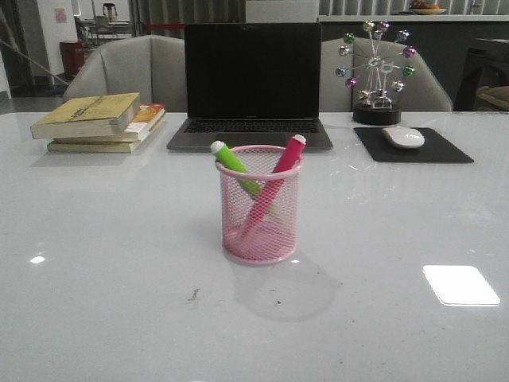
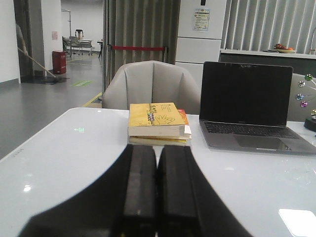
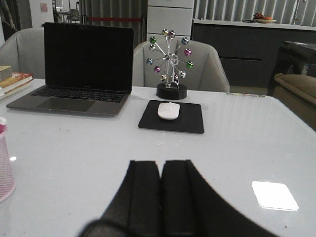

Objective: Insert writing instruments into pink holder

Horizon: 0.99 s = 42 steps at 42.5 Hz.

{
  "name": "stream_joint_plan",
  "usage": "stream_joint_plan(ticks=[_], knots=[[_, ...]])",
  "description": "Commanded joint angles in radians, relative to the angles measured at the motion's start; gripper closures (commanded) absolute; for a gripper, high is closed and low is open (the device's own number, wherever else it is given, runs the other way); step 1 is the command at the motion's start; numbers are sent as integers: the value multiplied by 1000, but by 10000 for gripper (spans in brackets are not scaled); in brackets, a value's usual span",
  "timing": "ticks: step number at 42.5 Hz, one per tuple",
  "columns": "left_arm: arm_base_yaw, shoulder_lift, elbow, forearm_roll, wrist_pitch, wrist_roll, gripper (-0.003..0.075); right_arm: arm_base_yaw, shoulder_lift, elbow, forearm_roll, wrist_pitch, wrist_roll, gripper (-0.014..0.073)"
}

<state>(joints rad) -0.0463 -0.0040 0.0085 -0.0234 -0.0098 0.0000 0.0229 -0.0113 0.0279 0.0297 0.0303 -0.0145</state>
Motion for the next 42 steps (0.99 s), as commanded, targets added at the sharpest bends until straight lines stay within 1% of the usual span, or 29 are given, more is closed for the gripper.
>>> stream_joint_plan(ticks=[1,16,42], knots=[[-5,-18,0,-8,-87,0,622,-8,-21,-12,-66,-107,108,536],[-5,-18,0,-8,-87,0,622,-34,-21,-12,-87,-104,117,536],[-5,-18,0,-8,-87,0,622,-34,-21,-12,-86,-103,118,536]])
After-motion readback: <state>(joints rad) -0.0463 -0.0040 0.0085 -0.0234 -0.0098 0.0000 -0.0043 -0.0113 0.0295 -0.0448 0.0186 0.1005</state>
